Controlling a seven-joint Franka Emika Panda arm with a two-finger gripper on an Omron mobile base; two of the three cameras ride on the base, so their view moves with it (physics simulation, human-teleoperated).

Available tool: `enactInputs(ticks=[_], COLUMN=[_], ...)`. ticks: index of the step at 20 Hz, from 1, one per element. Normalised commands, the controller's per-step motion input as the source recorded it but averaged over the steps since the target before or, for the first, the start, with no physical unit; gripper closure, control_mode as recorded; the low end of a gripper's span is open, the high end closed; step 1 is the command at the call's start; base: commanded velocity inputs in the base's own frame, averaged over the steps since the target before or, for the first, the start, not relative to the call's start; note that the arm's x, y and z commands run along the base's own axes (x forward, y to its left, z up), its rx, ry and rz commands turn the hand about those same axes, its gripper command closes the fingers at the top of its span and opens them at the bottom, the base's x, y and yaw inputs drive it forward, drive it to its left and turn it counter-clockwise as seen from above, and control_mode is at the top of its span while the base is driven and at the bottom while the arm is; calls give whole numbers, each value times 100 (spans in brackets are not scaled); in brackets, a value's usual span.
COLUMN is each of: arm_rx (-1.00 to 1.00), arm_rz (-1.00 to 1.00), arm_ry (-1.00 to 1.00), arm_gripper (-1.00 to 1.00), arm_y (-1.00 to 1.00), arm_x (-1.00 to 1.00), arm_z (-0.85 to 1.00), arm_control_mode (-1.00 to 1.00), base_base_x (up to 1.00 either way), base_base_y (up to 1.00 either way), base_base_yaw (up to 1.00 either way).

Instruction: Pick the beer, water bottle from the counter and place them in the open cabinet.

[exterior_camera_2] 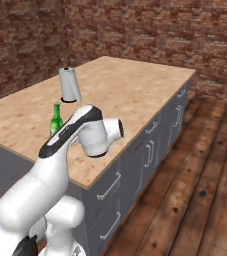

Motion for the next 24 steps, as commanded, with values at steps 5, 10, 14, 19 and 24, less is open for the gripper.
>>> enactInputs(ticks=[5, 10, 14, 19, 24], arm_rx=[-12, -10, -6, 0, 0], arm_rz=[-9, -10, -5, -1, 0], arm_ry=[-25, 0, 17, 8, 0], arm_gripper=[100, 100, 100, 100, 100], arm_y=[0, 0, 0, -7, 0], arm_x=[-99, -31, -8, -15, 0], arm_z=[51, 24, 18, 12, 0], arm_control_mode=[-100, -100, -100, -100, -100], base_base_x=[0, 0, 0, 0, 0], base_base_y=[0, 0, 0, 0, 0], base_base_yaw=[0, 0, 0, 0, 0])
